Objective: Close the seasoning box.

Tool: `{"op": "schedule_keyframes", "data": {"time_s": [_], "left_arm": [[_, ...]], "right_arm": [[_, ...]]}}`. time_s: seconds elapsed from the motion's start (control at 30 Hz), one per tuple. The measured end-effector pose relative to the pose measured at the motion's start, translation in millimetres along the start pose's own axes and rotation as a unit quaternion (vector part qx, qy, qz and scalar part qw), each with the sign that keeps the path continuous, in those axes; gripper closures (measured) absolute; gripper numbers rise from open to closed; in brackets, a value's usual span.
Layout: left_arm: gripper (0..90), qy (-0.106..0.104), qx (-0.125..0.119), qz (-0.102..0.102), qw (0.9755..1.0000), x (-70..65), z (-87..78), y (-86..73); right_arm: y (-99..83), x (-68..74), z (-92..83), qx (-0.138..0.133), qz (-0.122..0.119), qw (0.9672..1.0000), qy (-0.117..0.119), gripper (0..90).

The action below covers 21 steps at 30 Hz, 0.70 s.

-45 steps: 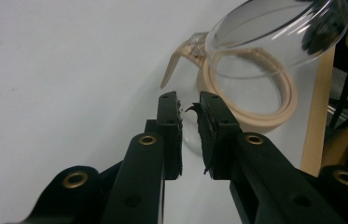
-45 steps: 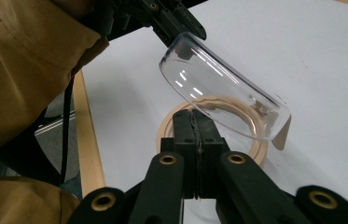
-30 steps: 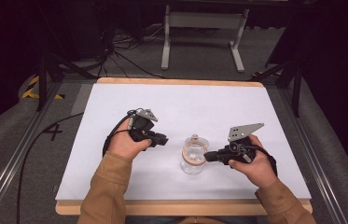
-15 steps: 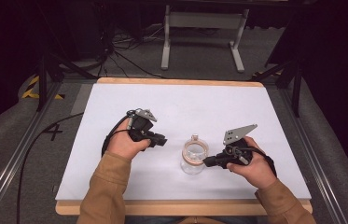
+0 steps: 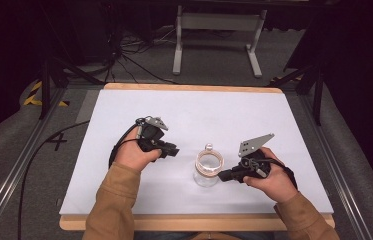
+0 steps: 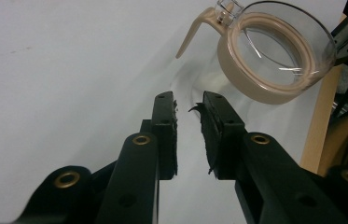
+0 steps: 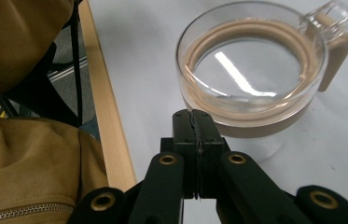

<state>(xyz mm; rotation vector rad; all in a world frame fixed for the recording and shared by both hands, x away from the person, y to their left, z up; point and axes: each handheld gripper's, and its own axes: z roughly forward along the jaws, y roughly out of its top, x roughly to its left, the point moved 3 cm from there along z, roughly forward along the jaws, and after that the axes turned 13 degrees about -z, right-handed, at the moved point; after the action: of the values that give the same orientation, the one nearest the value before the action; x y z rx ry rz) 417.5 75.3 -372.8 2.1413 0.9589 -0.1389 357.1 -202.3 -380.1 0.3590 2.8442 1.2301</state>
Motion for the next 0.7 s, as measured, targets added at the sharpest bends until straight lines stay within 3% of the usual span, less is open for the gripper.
{"op": "schedule_keyframes", "data": {"time_s": [0.07,0.17,0.33,0.5,0.63,0.67,0.7], "left_arm": [[72.6,0.006,-0.003,-0.003,1.0,0.3,-1.2,-0.9],[71.0,0.012,-0.013,-0.008,0.9998,2.9,-4.7,-3.7],[69.3,0.025,-0.029,-0.027,0.9989,9.1,-11.4,-10.6],[66.7,0.041,-0.046,-0.044,0.9972,18.2,-16.2,-15.6],[64.7,0.052,-0.057,-0.064,0.995,29.0,-15.0,-18.7],[64.2,0.055,-0.056,-0.071,0.9944,33.5,-13.6,-20.1],[64.2,0.055,-0.056,-0.071,0.9944,33.5,-13.6,-20.1]], "right_arm": [[2.1,-1.4,-5.5,-0.014,-0.001,0.9999,-0.01,89.8],[5.0,-6.7,-16.1,-0.043,0.002,0.9985,-0.034,80.4],[2.0,-25.2,-40.6,-0.077,0.018,0.9919,-0.1,71.8],[-11.2,-47.3,-61.0,-0.087,0.048,0.9808,-0.168,64.8],[-30.8,-68.4,-73.5,-0.065,0.077,0.9642,-0.245,58.7],[-35.5,-72.4,-74.8,-0.061,0.086,0.961,-0.256,57.8],[-35.5,-72.4,-74.8,-0.061,0.086,0.961,-0.256,57.8]]}}
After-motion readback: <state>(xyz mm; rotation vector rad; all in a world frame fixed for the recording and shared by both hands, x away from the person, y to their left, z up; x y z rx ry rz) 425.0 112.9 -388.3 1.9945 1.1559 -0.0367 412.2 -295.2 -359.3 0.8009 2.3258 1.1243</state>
